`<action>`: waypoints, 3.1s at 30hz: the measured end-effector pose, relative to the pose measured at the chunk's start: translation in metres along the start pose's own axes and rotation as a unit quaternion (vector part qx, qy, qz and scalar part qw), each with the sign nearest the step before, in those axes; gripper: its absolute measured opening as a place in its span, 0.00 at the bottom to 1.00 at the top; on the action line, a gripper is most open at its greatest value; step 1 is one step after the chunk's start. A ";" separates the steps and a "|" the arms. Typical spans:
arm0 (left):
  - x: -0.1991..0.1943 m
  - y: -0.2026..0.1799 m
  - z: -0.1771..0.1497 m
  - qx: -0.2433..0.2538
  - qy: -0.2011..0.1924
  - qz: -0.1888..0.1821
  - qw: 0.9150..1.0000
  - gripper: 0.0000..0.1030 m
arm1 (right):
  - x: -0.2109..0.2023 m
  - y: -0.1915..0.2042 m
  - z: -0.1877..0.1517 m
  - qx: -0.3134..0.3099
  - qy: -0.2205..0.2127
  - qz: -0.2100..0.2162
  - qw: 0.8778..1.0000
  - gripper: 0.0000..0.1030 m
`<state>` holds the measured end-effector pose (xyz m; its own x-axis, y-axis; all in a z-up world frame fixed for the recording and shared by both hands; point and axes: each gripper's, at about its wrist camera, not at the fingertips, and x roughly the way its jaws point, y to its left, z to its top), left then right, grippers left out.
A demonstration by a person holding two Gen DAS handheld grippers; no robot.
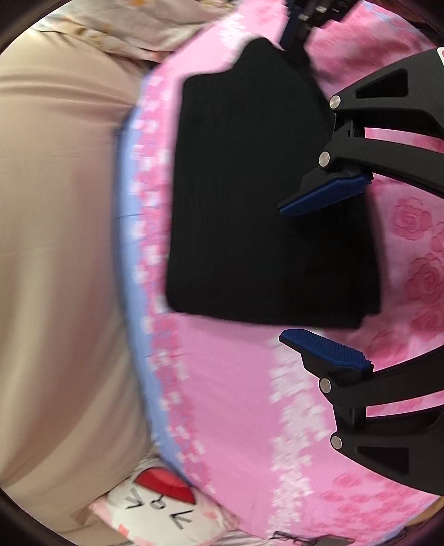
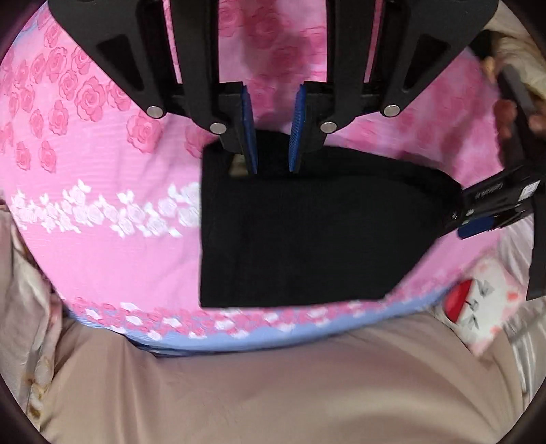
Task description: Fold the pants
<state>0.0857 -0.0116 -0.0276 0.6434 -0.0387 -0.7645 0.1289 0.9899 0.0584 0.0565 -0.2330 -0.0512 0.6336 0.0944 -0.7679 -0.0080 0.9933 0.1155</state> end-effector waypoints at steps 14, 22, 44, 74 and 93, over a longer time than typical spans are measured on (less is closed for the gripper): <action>-0.002 -0.022 -0.020 0.040 -0.007 0.027 0.999 0.73 | 0.005 -0.019 0.000 0.018 0.011 0.084 0.996 0.41; -0.036 -0.048 0.010 0.037 -0.027 -0.074 0.996 0.73 | 0.012 -0.023 0.028 -0.019 0.009 0.123 0.992 0.37; -0.016 -0.174 0.013 0.297 -0.024 -0.098 0.949 0.73 | 0.033 -0.078 0.079 0.024 0.035 0.292 0.956 0.34; 0.026 -0.111 0.060 0.083 0.077 -0.350 0.930 0.33 | 0.022 -0.089 0.041 -0.001 0.059 0.289 0.956 0.40; 0.010 -0.099 0.069 0.111 0.039 -0.367 0.923 0.04 | 0.019 -0.117 0.040 0.051 0.052 0.284 0.956 0.40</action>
<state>0.1318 -0.1197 0.0032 0.2661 -0.6689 -0.6941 0.6649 0.6487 -0.3703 0.1000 -0.3504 -0.0541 0.4698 0.6280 -0.6205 -0.2492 0.7686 0.5892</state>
